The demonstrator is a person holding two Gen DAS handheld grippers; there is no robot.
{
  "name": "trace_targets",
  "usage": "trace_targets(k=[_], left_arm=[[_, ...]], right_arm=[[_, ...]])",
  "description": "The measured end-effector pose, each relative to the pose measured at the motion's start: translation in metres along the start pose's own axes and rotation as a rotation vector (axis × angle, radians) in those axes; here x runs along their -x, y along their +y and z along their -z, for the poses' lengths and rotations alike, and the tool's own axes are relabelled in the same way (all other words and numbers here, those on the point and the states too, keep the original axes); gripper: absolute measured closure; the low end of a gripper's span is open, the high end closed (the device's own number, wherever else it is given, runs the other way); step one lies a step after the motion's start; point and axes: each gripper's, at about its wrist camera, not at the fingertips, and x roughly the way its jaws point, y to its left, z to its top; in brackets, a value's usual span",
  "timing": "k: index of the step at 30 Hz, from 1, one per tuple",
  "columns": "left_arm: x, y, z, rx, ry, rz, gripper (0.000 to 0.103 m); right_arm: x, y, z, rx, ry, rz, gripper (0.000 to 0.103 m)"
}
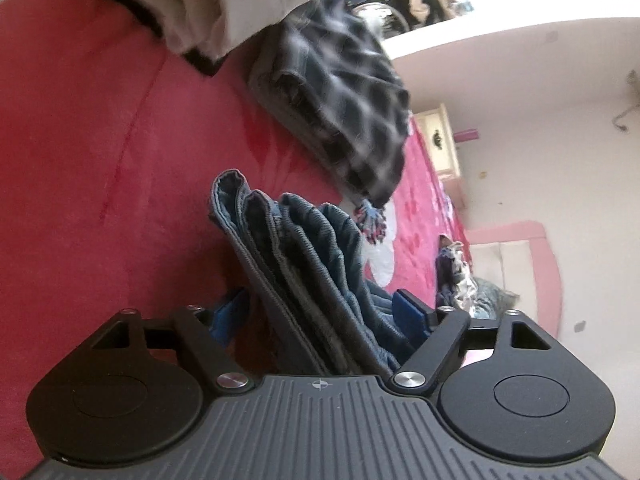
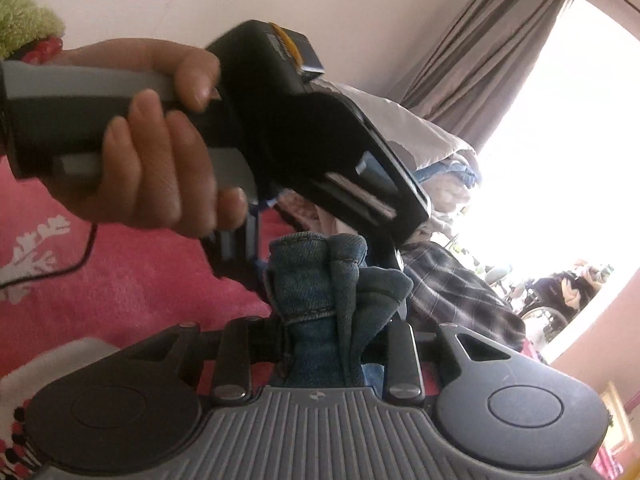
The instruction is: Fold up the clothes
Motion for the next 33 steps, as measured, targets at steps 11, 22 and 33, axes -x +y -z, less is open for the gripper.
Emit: trace_targets(k=[11,22,33], left_arm=[[-0.012,-0.038,0.003,-0.118,-0.001,-0.145,0.069],[-0.016,-0.05,0.005,-0.082,-0.024,-0.159,0.076],[-0.022,-0.077,0.009,-0.112,-0.029,-0.199,0.076]], right_arm=[[0.007,-0.025,0.001,-0.138,-0.001,-0.036,0.058],[0.088,-0.117,0.074,-0.509,-0.081,-0.159,0.058],[0.042,-0.114,0.148,-0.603,0.218,-0.225,0.084]])
